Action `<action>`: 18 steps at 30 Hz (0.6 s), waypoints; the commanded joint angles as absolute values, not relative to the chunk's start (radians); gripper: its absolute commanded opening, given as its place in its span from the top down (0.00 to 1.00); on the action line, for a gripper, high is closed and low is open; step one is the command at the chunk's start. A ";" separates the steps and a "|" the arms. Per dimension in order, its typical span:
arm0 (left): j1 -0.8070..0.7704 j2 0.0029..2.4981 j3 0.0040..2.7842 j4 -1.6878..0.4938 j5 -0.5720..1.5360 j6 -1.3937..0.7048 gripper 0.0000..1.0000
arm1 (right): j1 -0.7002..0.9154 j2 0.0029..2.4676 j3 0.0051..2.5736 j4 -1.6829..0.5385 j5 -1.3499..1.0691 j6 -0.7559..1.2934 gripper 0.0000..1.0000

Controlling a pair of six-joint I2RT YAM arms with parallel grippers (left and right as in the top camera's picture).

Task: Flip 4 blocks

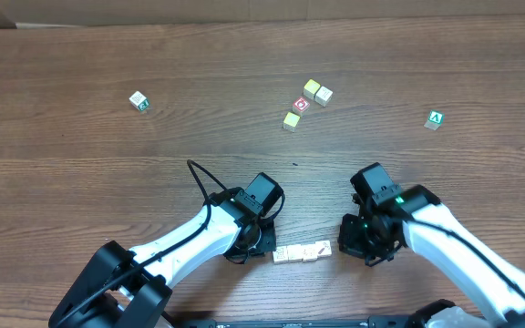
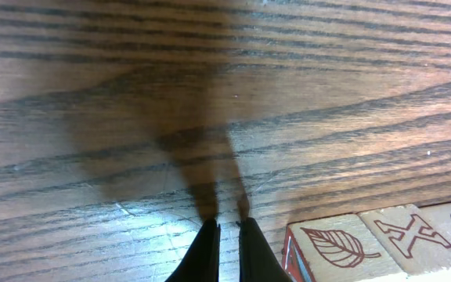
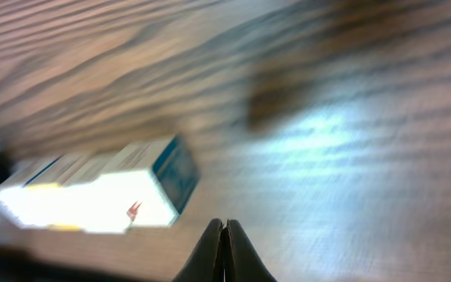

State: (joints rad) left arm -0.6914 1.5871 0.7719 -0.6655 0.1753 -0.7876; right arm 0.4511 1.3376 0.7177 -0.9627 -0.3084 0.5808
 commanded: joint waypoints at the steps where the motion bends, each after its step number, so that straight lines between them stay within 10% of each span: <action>1: -0.686 1.597 0.769 -0.669 0.184 -0.808 0.96 | 0.472 1.242 0.712 -0.991 -0.315 0.622 0.96; 18: -0.686 1.597 0.769 -0.669 0.184 -0.808 0.96 | 0.679 1.179 0.627 -0.874 -0.295 0.727 0.96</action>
State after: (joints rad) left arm -0.6914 1.5871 0.7719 -0.6655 0.1761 -0.7876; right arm 0.6388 1.1881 0.6334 -0.8959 -0.3099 0.6743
